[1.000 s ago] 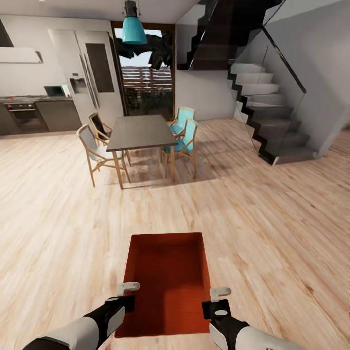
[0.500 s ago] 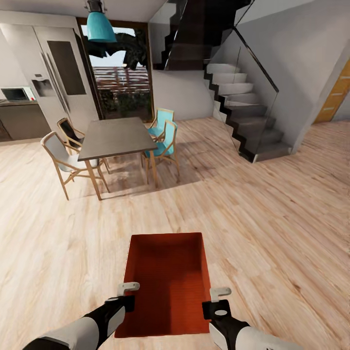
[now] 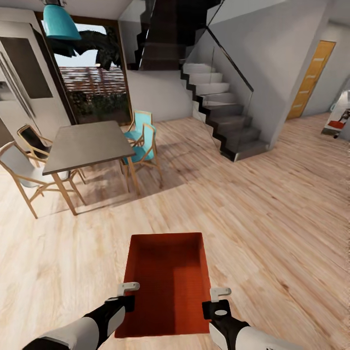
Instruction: Move the two storage containers from the living room to the garage. In the garage, place one container on the floor and stack the other container on top of it (either order is fine).
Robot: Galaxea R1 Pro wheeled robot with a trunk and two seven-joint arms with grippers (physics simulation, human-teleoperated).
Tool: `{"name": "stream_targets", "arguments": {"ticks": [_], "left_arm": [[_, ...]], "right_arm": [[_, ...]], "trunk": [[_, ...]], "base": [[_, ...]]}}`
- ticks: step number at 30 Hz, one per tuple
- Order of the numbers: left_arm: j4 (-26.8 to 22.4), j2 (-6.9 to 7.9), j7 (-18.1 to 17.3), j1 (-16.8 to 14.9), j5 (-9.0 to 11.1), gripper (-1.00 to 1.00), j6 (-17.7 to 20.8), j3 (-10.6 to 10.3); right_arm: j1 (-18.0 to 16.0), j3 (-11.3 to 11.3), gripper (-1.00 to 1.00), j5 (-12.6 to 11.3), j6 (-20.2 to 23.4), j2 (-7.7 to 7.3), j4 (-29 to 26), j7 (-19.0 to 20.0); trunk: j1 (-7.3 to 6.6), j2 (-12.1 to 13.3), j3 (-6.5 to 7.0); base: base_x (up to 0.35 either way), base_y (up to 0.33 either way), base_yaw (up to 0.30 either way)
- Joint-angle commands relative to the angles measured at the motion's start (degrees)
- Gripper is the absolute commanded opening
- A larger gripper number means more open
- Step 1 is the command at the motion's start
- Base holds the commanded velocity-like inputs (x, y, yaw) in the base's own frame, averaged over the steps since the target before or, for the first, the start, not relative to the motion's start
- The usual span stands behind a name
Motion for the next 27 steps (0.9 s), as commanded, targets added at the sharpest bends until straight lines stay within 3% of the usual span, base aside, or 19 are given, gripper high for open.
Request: {"name": "stream_targets", "arguments": {"ticks": [1,27], "left_arm": [[-0.1,0.63,0.7,0.0,2.1,-1.00,0.5,4.1],[-0.1,0.63,0.7,0.0,2.1,-1.00,0.5,4.1]], "right_arm": [[0.0,-0.5,-1.00,0.4,-1.3,0.01,-0.1,-0.8],[0.0,-0.5,-1.00,0.4,-1.3,0.01,-0.1,-0.8]], "trunk": [[0.05,-0.1,-0.08],[0.05,-0.1,-0.08]], "base": [[0.323,0.000,-0.250],[0.323,0.000,-0.250]]}}
